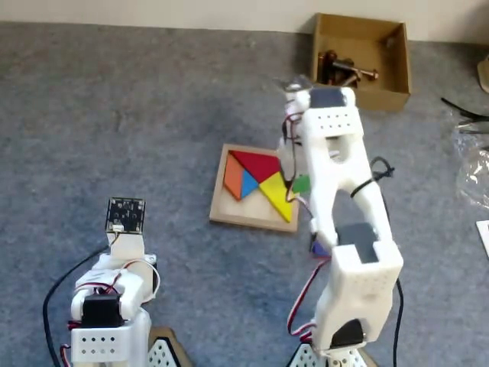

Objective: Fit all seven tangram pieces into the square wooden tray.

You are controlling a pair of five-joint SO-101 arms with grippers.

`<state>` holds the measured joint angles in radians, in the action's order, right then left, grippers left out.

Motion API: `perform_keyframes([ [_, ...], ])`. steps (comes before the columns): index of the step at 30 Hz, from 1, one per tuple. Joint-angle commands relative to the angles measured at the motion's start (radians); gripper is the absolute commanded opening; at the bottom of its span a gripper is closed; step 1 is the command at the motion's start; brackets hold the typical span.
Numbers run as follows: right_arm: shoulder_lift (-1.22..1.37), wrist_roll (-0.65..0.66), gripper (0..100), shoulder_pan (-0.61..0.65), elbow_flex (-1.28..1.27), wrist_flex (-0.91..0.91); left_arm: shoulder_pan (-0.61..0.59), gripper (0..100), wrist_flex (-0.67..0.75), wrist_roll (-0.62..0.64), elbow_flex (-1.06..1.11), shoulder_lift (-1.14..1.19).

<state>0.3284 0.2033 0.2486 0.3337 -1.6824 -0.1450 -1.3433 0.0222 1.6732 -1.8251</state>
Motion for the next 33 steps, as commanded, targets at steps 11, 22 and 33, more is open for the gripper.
perform_keyframes([
  [11,-0.285,0.008,7.0,0.213,-0.45,0.341,-0.013,1,-0.008,-0.006,0.022,-0.005],
  [22,-0.318,0.011,7.0,0.252,-0.67,0.608,-0.013,1,-0.008,-0.006,0.022,-0.005],
  [33,-0.312,0.066,7.3,0.291,-0.69,0.656,-0.013,1,-0.008,-0.006,0.022,-0.005],
])
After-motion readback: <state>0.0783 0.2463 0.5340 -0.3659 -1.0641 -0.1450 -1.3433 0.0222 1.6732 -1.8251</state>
